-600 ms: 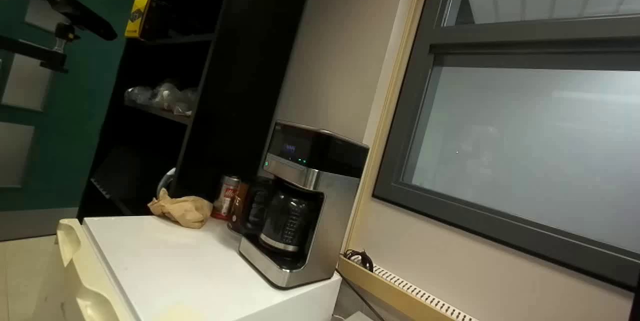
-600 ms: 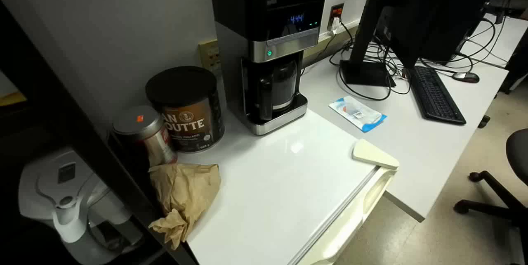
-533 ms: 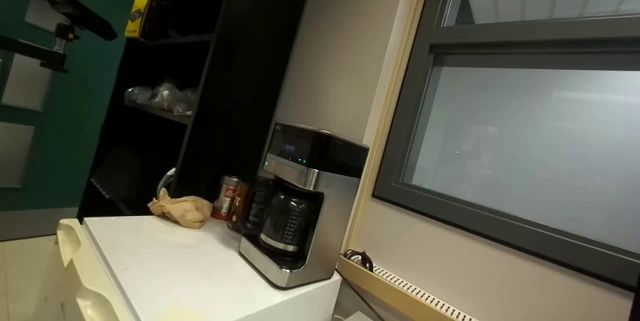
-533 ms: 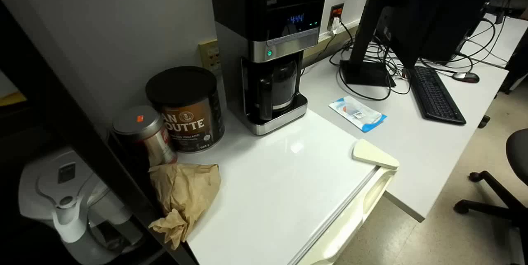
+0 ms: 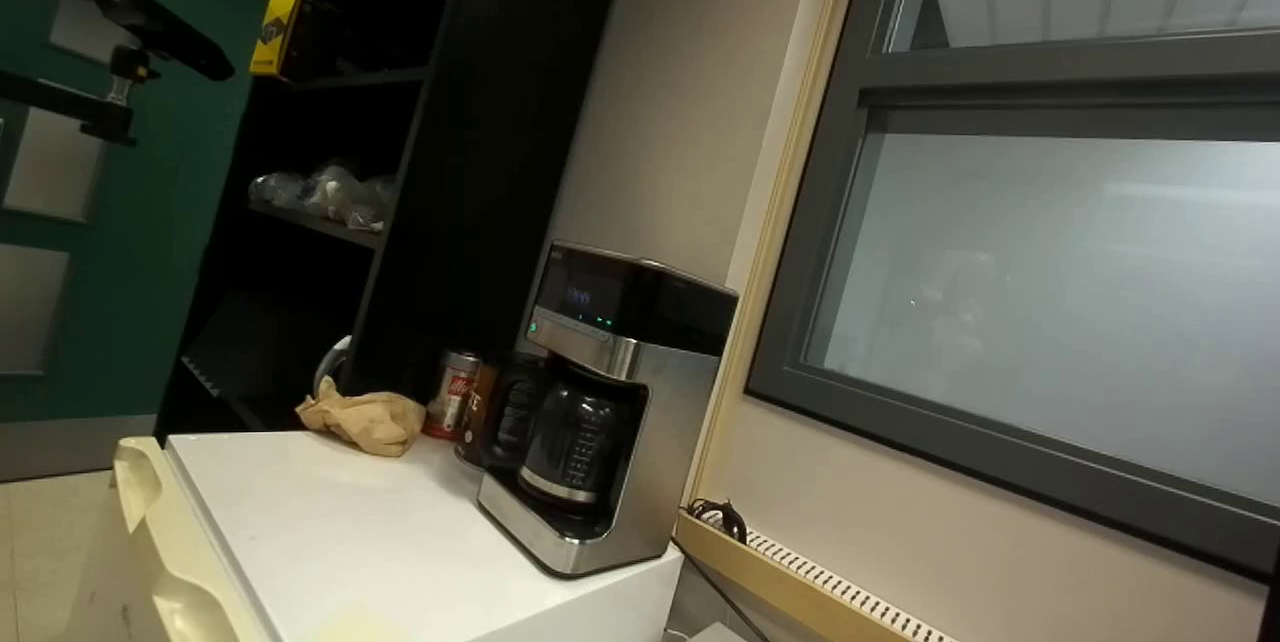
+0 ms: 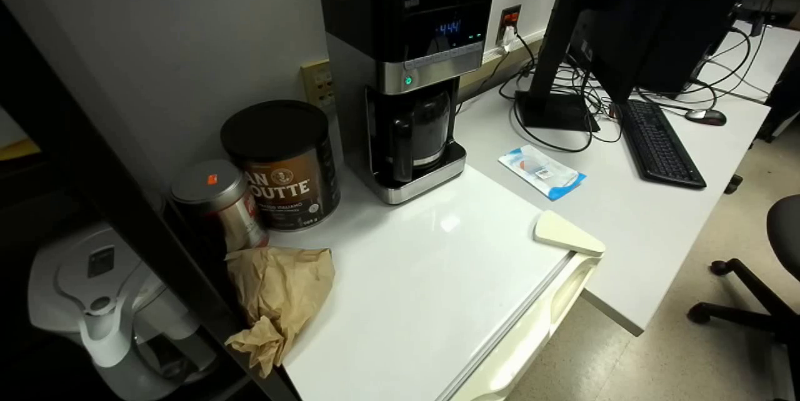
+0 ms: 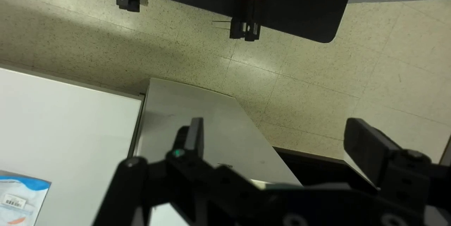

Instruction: Press a button on the right side of the coffee machine

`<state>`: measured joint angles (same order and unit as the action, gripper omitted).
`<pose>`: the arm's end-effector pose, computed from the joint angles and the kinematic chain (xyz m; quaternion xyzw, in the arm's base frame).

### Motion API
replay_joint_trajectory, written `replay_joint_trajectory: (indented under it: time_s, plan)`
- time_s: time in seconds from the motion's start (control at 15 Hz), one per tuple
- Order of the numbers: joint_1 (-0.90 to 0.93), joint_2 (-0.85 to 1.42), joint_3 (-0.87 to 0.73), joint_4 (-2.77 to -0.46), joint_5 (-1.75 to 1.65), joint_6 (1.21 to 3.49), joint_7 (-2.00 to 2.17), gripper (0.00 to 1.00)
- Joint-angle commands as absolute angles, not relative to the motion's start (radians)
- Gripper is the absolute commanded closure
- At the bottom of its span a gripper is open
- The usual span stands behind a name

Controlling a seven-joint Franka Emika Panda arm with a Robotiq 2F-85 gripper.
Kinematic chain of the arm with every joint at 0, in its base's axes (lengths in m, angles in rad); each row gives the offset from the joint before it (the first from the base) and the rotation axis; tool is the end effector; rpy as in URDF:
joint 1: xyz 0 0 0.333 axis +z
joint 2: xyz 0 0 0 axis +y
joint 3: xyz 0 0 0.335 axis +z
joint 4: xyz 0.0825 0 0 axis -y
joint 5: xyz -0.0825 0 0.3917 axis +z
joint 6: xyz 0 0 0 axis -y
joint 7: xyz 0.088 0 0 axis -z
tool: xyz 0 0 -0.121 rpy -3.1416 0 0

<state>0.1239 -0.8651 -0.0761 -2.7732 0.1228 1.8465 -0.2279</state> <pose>0.2750 0.0259 0.4358 -0.9868 -0.1325 0.0252 0.0895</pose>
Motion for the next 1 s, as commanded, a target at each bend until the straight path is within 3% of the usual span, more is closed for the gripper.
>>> replay_joint_trajectory:
  time_s: [0.0, 0.47, 0.53, 0.6, 0.93]
  plan:
    - [0.123, -0.771, -0.053, -2.746, 0.128, 1.926, -0.224, 0.0]
    - [0.095, -0.596, 0.056, -2.74, -0.011, 2.297, -0.166, 0.0]
    - [0.081, -0.558, 0.08, -2.737, -0.06, 2.379, -0.141, 0.25]
    - [0.063, -0.522, 0.102, -2.731, -0.112, 2.441, -0.111, 0.26]
    - [-0.143, -0.337, 0.269, -2.657, -0.493, 2.693, 0.149, 0.62]
